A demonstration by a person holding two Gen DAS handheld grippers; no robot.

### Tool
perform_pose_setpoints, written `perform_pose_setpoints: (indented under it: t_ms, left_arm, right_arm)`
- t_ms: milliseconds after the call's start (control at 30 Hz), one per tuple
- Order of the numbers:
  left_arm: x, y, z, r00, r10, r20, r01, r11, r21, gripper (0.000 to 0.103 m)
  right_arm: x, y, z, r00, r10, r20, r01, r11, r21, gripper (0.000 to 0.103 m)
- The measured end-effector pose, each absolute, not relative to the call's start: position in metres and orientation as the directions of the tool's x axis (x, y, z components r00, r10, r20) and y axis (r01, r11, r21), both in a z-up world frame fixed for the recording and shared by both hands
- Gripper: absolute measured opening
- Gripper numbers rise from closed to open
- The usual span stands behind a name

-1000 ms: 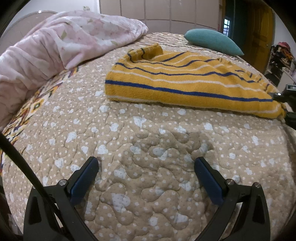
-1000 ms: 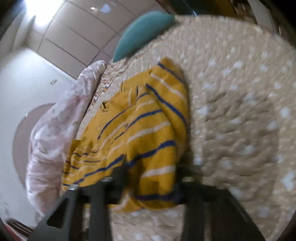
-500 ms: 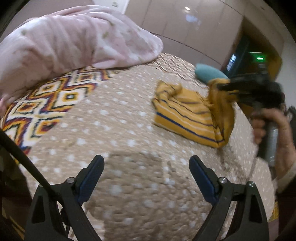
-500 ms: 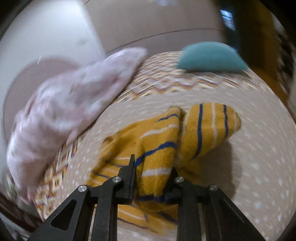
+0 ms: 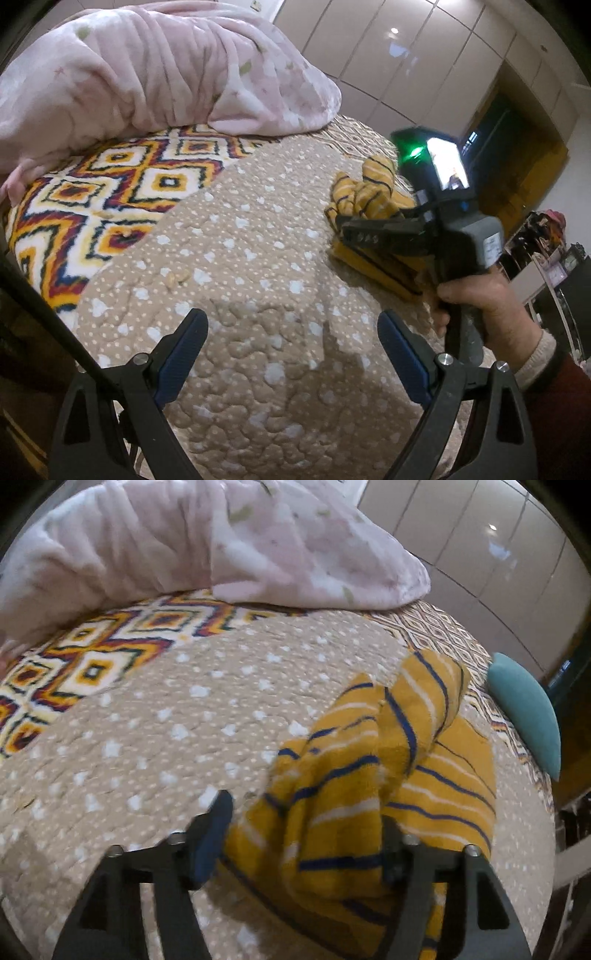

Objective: Fold small clothes
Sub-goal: 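Grasp one end of the folded yellow sweater with the right gripper and lift, then fold the held sweater end over toward its middle with the right gripper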

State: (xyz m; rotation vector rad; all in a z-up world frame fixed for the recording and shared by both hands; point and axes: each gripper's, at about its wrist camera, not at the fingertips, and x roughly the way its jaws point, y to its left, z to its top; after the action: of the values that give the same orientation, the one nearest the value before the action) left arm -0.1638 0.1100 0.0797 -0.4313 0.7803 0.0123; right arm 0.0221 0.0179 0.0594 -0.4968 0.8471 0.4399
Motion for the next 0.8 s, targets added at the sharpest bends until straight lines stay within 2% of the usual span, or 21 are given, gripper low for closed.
perform_pose_setpoints:
  t_ms: [233, 300, 333, 367, 500, 633, 800]
  left_arm:
    - [-0.158, 0.104, 0.083, 0.716, -0.167, -0.678, -0.158, 0.907, -0.39, 0.093]
    - [-0.154, 0.102, 0.081, 0.709, -0.184, -0.68, -0.155, 0.901, -0.405, 0.093]
    - [-0.153, 0.101, 0.08, 0.706, -0.192, -0.681, -0.151, 0.899, -0.411, 0.093]
    - [-0.151, 0.1, 0.079, 0.703, -0.2, -0.682, -0.147, 0.898, -0.414, 0.093]
    - [-0.149, 0.099, 0.076, 0.699, -0.203, -0.686, -0.136, 0.903, -0.407, 0.093]
    - [-0.146, 0.109, 0.072, 0.696, -0.195, -0.691, -0.159, 0.897, -0.413, 0.093]
    - [-0.143, 0.121, 0.067, 0.688, -0.177, -0.704, -0.193, 0.89, -0.412, 0.093]
  right_arm:
    - [0.017, -0.054, 0.13, 0.593, 0.358, -0.721, -0.511, 0.86, 0.006, 0.072]
    - [0.025, -0.074, 0.141, 0.62, 0.326, -0.714, -0.453, 0.892, 0.014, 0.053]
    - [0.036, -0.081, 0.141, 0.623, 0.293, -0.725, -0.419, 0.908, 0.007, 0.031]
    - [0.046, -0.083, 0.14, 0.619, 0.283, -0.733, -0.407, 0.914, 0.009, 0.024]
    - [0.093, -0.075, 0.123, 0.588, 0.251, -0.769, -0.36, 0.933, 0.029, 0.023]
    - [0.146, -0.042, 0.081, 0.491, 0.229, -0.84, -0.316, 0.946, 0.072, 0.023]
    - [0.158, -0.001, 0.05, 0.313, 0.455, -0.834, -0.398, 0.86, 0.32, 0.023]
